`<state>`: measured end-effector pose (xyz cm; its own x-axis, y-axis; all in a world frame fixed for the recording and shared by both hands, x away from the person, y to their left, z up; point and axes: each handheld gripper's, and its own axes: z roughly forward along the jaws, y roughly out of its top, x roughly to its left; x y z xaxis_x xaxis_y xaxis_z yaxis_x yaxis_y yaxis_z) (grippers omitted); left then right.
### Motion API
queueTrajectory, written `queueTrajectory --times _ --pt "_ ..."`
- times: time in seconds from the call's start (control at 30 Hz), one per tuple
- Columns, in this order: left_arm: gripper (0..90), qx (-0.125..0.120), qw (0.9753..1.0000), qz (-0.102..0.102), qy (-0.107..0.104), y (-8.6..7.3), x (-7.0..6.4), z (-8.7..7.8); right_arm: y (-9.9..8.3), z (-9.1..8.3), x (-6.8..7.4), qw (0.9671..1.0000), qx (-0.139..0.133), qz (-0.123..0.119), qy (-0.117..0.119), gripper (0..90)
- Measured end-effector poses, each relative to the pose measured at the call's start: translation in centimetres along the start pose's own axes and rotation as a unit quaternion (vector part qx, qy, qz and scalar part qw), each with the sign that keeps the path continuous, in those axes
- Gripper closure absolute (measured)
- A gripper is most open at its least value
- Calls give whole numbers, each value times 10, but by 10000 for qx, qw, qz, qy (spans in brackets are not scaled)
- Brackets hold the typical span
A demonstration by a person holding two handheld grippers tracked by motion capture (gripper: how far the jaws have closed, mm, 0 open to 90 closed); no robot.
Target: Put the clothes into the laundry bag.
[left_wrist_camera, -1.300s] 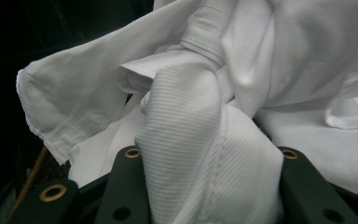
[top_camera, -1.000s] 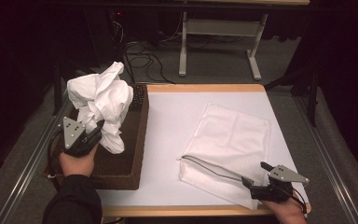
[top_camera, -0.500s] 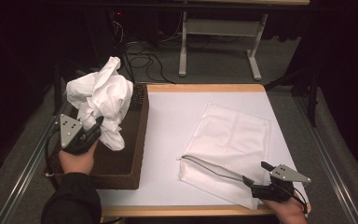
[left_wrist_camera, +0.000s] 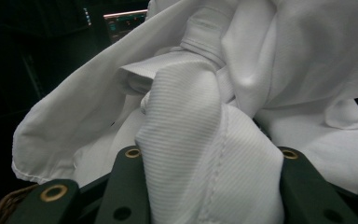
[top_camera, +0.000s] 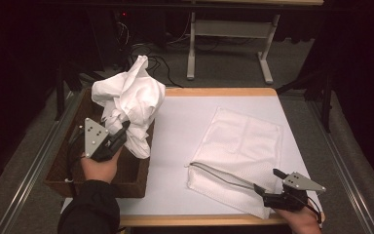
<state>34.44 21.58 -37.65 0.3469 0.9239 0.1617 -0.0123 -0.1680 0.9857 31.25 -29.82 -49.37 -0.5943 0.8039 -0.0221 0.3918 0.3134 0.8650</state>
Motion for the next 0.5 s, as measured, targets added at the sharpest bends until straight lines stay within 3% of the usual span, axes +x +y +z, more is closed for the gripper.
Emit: queueTrajectory --times 0.2,0.5 --pt "644 -142 9995 138 -234 12 -20 4 0 0 0 10000 19 40 -33 95" --pt "643 -231 9979 173 -580 21 -47 9 0 -1 -1 10000 19 52 -24 110"
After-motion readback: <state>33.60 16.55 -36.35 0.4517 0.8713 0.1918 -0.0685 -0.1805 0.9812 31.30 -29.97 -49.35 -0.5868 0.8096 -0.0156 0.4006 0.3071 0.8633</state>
